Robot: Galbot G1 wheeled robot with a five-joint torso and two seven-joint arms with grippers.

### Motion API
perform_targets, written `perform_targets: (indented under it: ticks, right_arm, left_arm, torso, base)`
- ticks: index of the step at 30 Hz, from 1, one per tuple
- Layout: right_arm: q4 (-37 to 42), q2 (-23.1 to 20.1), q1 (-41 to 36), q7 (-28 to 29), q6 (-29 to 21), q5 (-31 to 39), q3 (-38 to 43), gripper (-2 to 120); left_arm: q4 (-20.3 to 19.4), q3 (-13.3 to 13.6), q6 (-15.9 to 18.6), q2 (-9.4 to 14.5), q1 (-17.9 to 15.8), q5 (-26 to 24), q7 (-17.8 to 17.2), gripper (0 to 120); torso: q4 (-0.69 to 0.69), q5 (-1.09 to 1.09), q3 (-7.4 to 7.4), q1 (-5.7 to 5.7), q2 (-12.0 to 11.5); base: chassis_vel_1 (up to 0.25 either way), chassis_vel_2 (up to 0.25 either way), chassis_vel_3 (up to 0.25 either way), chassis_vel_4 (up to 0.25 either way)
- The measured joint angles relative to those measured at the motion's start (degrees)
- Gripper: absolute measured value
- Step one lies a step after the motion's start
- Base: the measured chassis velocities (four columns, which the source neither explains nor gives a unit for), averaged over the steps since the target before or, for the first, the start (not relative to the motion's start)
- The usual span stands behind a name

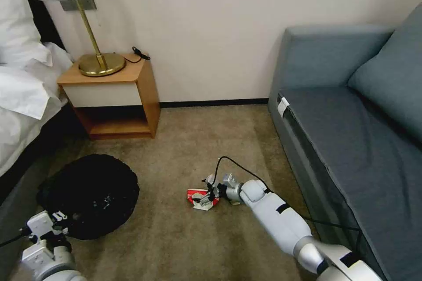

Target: Pick up the trash bin, then pick up the garbage on the floor and place it into the trash bin.

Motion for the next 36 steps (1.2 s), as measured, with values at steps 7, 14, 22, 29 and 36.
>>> perform_targets:
  ticks: [7, 14, 22, 29, 36]
  right_arm:
    - [-3.3, 1.1, -0.7, 1.4, 2.5, -5.1, 1.5, 96]
    - [-4.6, 1.3, -0.6, 1.5, 3.8, -6.1, 2.5, 73]
    - [-4.9, 1.1, -0.5, 1.5, 5.1, -6.1, 2.4, 40]
    - [-5.6, 0.8, -0.4, 1.2, 6.2, -6.1, 2.5, 17]
    - [-6.0, 0.9, -0.4, 1.0, 7.0, -5.8, 3.0, 0]
  left_arm:
    - [0.7, 0.2, -0.5, -0.2, 0.3, 0.3, 0.1, 3]
    - [0.8, 0.3, -0.7, -0.3, 0.4, 0.6, 0.2, 3]
    - [1.2, 0.6, -0.7, -0.4, 0.3, 0.9, 0.2, 3]
    - [1.5, 0.7, -1.1, -0.4, 0.2, 1.2, 0.2, 3]
    - [1.7, 0.9, -1.4, -0.5, 0.1, 1.3, 0.4, 3]
  torso:
    - [0.0, 0.0, 0.0, 0.0, 0.0]
    - [0.0, 0.01, 0.0, 0.0, 0.0]
    - [0.0, 0.0, 0.0, 0.0, 0.0]
    - [0.0, 0.01, 0.0, 0.0, 0.0]
    - [0.0, 0.0, 0.0, 0.0, 0.0]
  base:
    - [0.0, 0.0, 0.0, 0.0]
    - [0.0, 0.0, 0.0, 0.0]
    - [0.0, 0.0, 0.0, 0.0]
    - [0.0, 0.0, 0.0, 0.0]
    - [0.0, 0.0, 0.0, 0.0]
